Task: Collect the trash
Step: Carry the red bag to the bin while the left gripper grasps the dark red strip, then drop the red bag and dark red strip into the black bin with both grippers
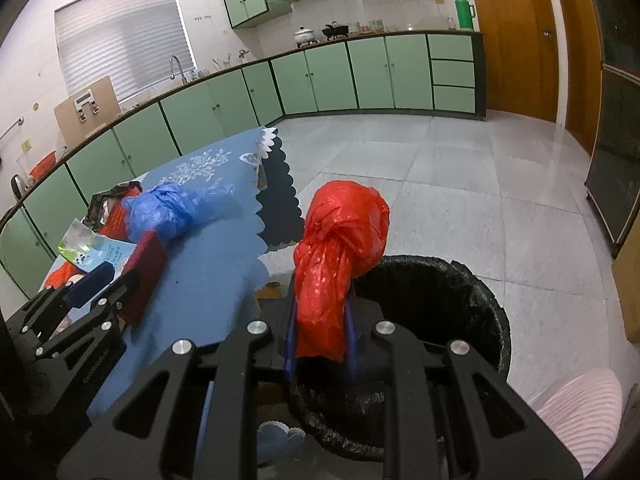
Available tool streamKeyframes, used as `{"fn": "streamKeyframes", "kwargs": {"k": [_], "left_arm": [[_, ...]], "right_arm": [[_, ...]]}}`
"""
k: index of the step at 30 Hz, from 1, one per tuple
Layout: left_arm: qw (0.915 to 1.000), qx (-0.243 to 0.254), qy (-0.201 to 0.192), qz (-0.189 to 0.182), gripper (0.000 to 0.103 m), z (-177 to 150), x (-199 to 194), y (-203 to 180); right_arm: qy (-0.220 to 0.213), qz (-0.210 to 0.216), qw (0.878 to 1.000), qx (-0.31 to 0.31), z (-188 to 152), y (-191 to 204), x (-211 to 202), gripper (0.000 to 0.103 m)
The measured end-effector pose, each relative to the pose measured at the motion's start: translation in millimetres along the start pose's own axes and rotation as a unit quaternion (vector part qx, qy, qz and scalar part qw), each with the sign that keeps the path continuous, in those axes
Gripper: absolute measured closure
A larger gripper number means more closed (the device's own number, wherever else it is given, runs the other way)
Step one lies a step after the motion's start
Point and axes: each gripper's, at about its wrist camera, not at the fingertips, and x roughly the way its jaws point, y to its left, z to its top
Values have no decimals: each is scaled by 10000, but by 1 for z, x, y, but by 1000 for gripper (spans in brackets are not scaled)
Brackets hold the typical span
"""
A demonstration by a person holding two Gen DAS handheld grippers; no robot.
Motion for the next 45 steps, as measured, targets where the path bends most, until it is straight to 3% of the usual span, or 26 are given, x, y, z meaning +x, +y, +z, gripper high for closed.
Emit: {"fn": "streamKeyframes", "kwargs": {"k": [6, 18, 29, 36, 45], "left_arm": [[9998, 131, 18, 165, 89, -3, 6, -6], [9998, 34, -174, 29, 91, 8, -10, 0], [9962, 158, -432, -744, 91, 28, -27, -21], [9904, 286, -422, -1286, 91, 42, -13, -58], [9855, 344, -268, -1637, 91, 45, 11, -91]], "right_arm": [[67, 10, 10000, 51, -2, -3, 5, 85], [-76, 8, 10000, 45, 3, -3, -6, 85], [-260, -250, 9991, 223, 10, -25, -19, 85], [-211, -565, 9971, 456, 5, -54, -16, 85], [-91, -644, 9955, 684, 0, -74, -4, 85]]}}
